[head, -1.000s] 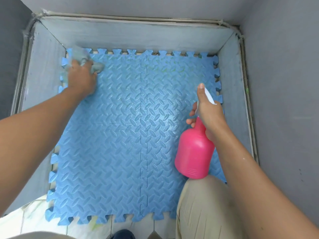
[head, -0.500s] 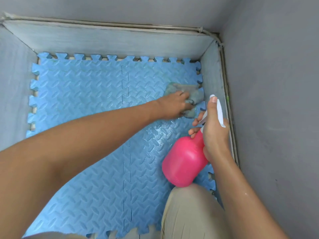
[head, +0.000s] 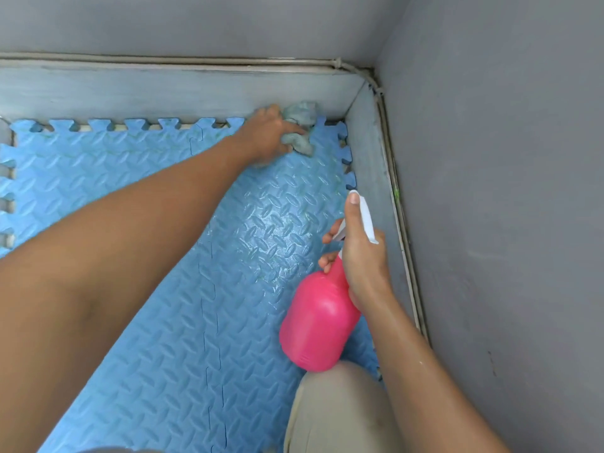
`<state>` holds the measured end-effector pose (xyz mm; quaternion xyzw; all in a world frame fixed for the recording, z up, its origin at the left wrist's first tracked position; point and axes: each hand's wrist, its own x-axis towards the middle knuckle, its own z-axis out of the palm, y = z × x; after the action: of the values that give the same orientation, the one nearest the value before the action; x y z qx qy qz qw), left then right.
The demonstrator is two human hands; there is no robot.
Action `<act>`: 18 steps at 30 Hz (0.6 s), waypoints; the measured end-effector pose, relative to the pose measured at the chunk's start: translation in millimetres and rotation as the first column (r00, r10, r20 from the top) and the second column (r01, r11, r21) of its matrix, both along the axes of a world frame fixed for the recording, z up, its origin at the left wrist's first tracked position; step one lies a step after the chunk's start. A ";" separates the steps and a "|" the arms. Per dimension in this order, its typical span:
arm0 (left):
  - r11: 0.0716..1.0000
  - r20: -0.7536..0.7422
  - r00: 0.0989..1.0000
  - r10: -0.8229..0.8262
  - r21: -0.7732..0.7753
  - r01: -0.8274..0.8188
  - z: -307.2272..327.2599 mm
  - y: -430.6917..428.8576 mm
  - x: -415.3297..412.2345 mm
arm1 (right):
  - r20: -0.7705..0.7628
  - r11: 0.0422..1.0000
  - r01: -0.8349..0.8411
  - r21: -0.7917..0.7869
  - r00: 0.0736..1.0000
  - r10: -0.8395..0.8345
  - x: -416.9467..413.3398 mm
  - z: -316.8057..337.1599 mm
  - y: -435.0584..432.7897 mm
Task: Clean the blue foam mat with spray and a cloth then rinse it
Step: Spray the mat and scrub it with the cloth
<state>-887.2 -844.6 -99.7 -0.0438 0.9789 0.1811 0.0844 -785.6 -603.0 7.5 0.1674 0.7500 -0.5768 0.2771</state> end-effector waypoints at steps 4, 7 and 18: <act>0.996 -0.029 0.998 0.057 -0.068 -0.058 -7.9 12.8 8.6 | 0.012 1.000 0.022 0.013 1.000 -0.022 -1.9 -0.8 -0.3; 0.997 0.008 0.998 -0.058 -0.058 0.058 -2.5 29.3 26.0 | 0.004 0.998 0.051 0.023 0.999 -0.051 -2.3 -0.5 0.1; 0.996 -0.048 0.995 -0.089 -0.006 0.088 0.0 5.4 140.0 | -0.008 0.981 -0.171 0.094 0.985 0.173 12.0 -1.1 -27.7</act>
<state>-747.3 -839.2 -99.7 0.0039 0.9819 0.1764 0.0687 -773.5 -630.7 6.5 0.1101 0.7898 -0.5166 0.3117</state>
